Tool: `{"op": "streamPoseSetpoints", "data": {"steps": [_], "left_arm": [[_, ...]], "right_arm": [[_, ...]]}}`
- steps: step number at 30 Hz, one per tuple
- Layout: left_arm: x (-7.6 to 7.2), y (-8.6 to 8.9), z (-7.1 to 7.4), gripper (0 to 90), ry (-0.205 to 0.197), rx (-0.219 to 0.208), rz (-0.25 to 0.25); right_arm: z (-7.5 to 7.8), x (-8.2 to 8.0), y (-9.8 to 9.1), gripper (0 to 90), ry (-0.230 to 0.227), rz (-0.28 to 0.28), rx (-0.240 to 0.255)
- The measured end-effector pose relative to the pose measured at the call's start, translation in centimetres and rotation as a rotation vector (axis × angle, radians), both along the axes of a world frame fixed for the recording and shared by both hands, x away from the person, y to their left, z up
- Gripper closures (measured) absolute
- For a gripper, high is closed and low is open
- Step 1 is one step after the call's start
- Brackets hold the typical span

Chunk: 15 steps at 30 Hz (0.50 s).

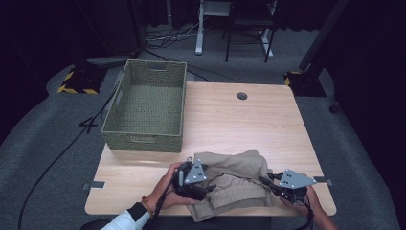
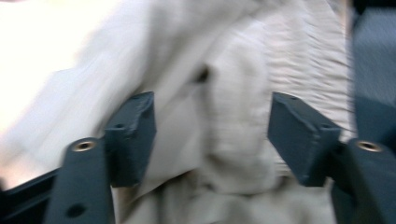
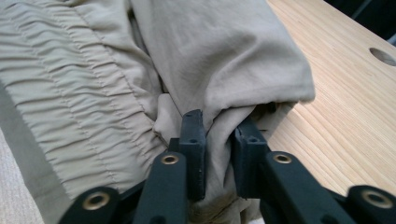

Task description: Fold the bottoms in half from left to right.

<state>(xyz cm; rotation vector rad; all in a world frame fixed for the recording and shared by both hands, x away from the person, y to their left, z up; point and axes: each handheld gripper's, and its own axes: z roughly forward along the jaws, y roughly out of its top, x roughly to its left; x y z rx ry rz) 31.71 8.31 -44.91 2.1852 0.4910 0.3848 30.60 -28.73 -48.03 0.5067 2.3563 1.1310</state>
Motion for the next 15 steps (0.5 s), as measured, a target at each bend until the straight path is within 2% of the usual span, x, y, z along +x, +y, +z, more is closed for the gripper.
{"op": "streamPoseSetpoints", "data": {"steps": [2,6,7,10,12,15], "left_arm": [[0.9,0.3,-0.1,20.8,0.005,0.010,0.036],[3.0,0.0,-1.1,18.2,0.074,0.034,0.099],[3.3,-0.2,-1.4,17.6,0.107,0.033,0.101],[4.1,-0.8,-2.3,15.8,0.152,0.081,0.100],[4.8,-0.8,-2.9,15.8,0.213,0.070,0.125],[5.6,-0.3,-3.4,15.5,0.270,0.051,0.143]], "right_arm": [[0.1,0.0,0.1,80.2,0.000,0.009,-0.004],[0.0,-0.2,0.6,81.1,-0.001,0.046,-0.027],[0.0,-0.3,0.7,81.3,-0.010,0.050,-0.040],[-0.2,-0.3,0.8,81.5,-0.024,0.065,-0.060],[-0.3,-0.3,0.8,81.6,-0.027,0.071,-0.064],[-0.3,-0.4,0.9,81.5,-0.032,0.075,-0.071]]}}
